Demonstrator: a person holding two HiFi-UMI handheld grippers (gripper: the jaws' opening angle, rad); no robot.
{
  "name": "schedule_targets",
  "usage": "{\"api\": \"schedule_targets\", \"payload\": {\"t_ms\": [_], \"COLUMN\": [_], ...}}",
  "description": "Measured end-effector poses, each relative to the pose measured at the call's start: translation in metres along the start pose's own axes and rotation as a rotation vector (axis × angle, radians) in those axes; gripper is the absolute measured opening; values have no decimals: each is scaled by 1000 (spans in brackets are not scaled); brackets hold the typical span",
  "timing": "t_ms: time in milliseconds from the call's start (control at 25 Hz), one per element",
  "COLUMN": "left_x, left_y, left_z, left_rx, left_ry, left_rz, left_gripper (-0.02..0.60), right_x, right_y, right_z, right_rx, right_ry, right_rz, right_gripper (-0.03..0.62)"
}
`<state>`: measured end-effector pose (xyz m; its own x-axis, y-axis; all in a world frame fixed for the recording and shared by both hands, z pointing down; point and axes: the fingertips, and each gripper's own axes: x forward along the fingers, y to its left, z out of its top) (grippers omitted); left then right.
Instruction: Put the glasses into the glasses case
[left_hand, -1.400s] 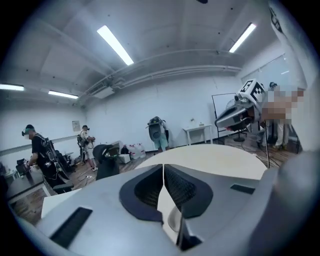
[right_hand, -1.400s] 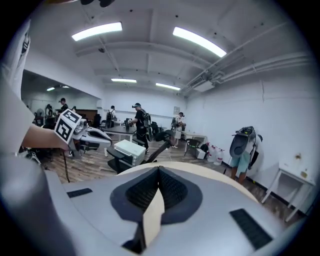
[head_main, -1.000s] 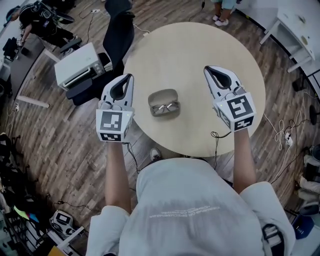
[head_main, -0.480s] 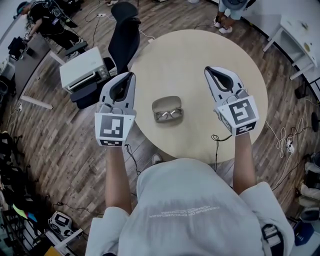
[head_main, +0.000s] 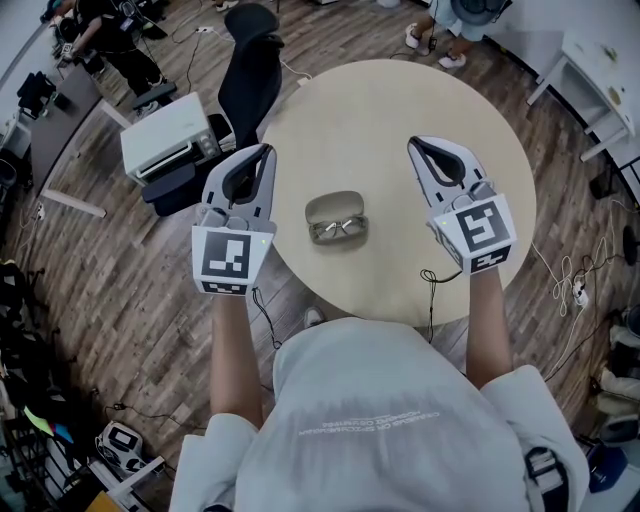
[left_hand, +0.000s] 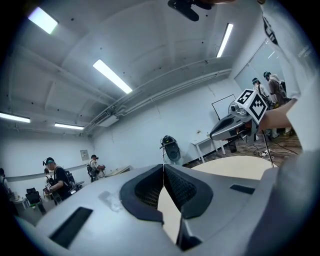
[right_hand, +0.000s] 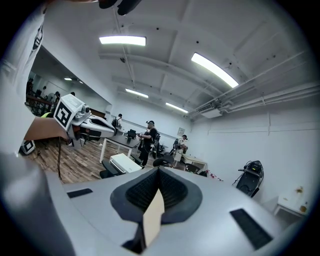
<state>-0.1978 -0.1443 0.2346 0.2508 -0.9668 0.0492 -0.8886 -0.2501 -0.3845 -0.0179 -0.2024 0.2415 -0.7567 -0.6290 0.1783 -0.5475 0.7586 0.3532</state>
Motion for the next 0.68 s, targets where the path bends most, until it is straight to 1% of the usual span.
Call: {"api": "schedule_targets", "payload": {"t_ms": [280, 680], "left_x": [-1, -9], "left_y": [-6, -15], "left_z": [1, -8], "left_rx": [16, 32], "left_ry": [9, 40], "left_rz": [-11, -25], "left_gripper": [15, 15], "right_x": [-2, -8], "right_y": [2, 12], "right_z": [-3, -13], "right_rx": [0, -2], "right_ry": [8, 24], "right_rz": [8, 19], "right_gripper": [0, 0]}}
